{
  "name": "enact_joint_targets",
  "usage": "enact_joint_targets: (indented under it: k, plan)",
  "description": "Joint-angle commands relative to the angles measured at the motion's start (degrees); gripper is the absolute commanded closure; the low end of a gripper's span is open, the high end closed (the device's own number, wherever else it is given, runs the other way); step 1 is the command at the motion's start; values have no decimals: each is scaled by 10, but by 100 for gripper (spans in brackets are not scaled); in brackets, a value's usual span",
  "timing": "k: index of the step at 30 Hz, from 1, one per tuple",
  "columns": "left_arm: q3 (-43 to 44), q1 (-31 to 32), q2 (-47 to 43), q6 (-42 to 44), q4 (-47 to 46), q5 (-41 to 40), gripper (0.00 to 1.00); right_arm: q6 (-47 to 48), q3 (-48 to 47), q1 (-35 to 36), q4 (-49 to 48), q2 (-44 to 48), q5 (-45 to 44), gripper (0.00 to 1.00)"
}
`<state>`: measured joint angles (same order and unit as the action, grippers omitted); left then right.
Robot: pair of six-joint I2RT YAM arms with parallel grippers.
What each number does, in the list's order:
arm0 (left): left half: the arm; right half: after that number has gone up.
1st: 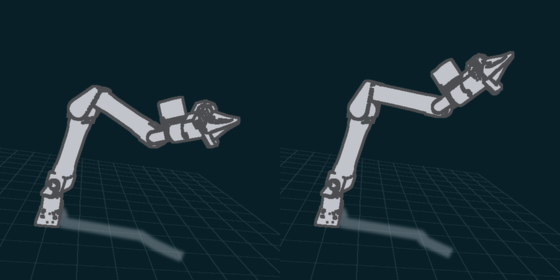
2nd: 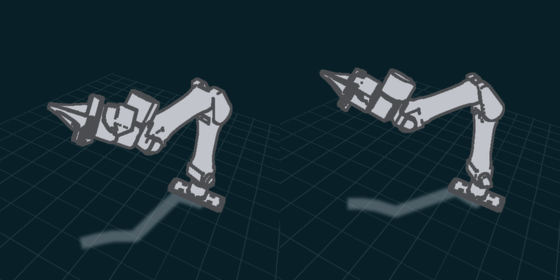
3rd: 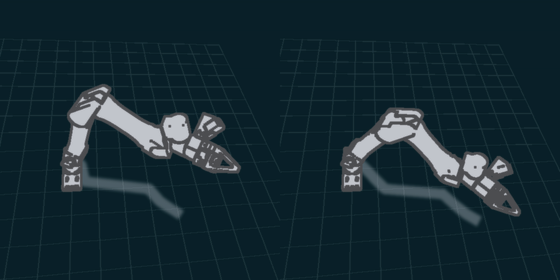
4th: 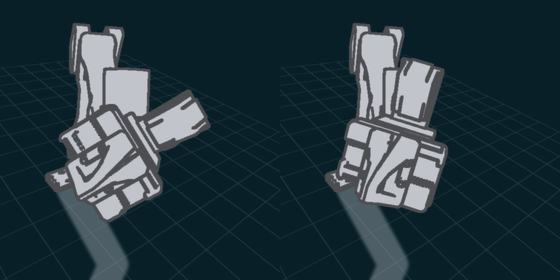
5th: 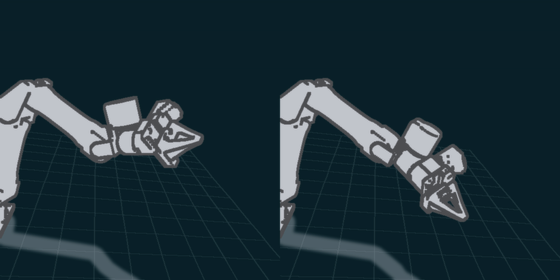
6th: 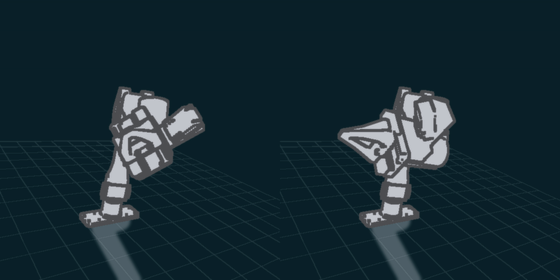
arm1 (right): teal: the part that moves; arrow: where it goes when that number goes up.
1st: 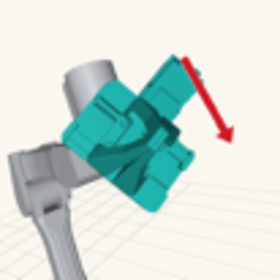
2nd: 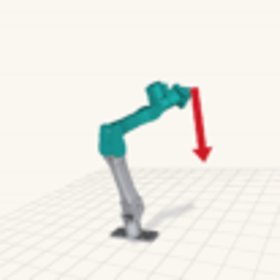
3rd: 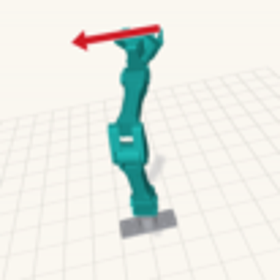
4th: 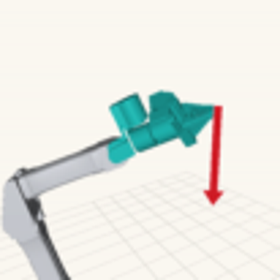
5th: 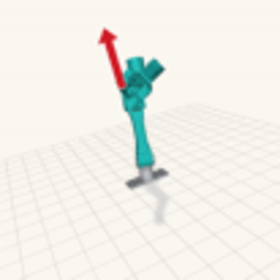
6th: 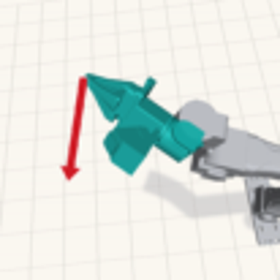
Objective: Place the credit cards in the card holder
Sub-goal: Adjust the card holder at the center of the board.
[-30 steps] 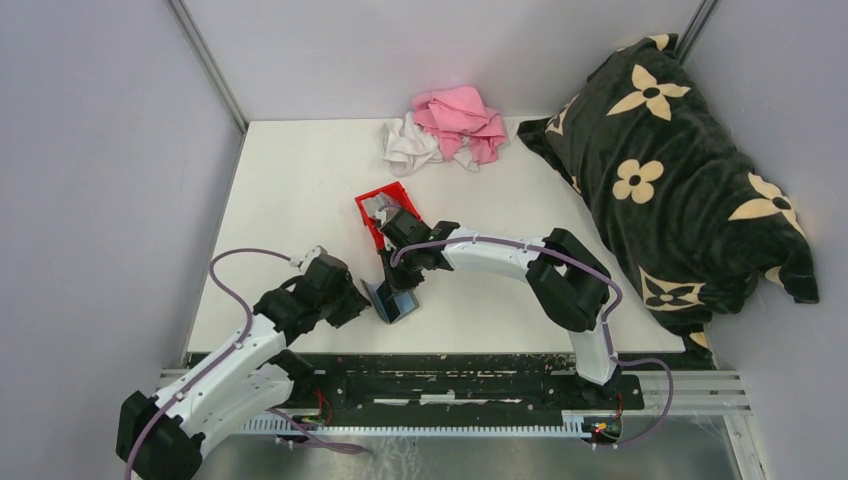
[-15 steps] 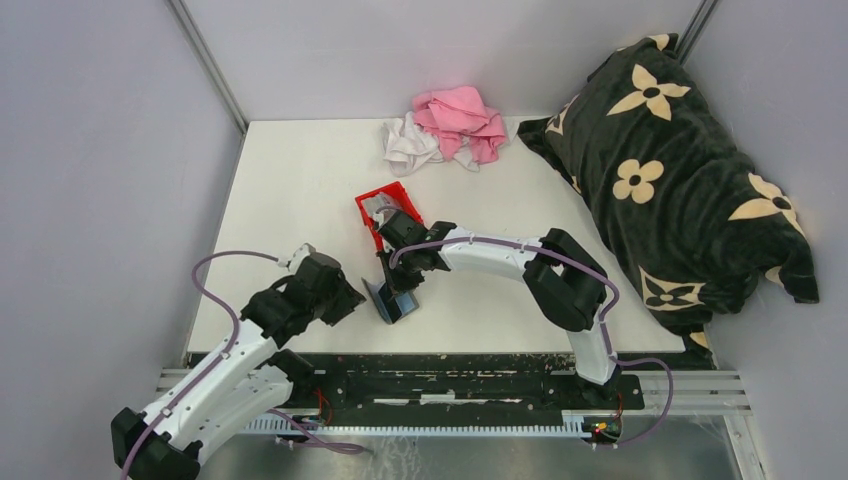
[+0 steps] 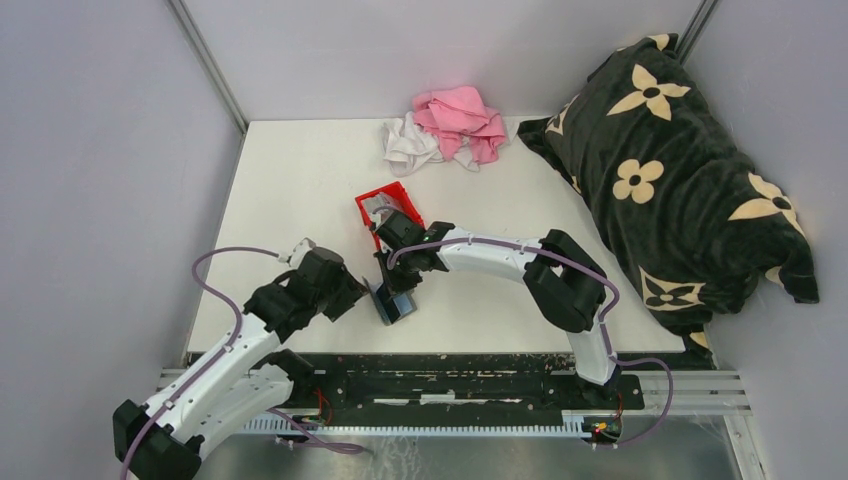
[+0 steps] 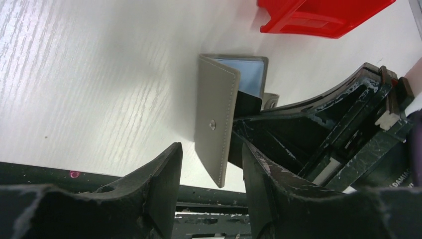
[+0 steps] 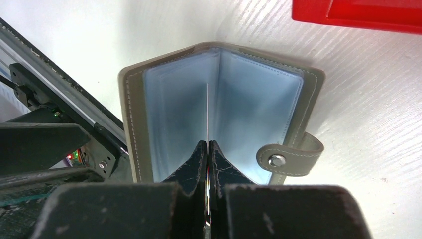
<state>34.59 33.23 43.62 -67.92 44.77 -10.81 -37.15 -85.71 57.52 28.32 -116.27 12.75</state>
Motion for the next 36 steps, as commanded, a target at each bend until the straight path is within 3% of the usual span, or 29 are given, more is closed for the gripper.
enact_joint_targets:
  k: [1,36]
  plan:
    - [19,2,11,-17,-42,-26,44,11,-32,7,1,4,-12,99]
    - [13,9,94,-3,-110,-80,38,6,-45,24,31,65,-26,99]
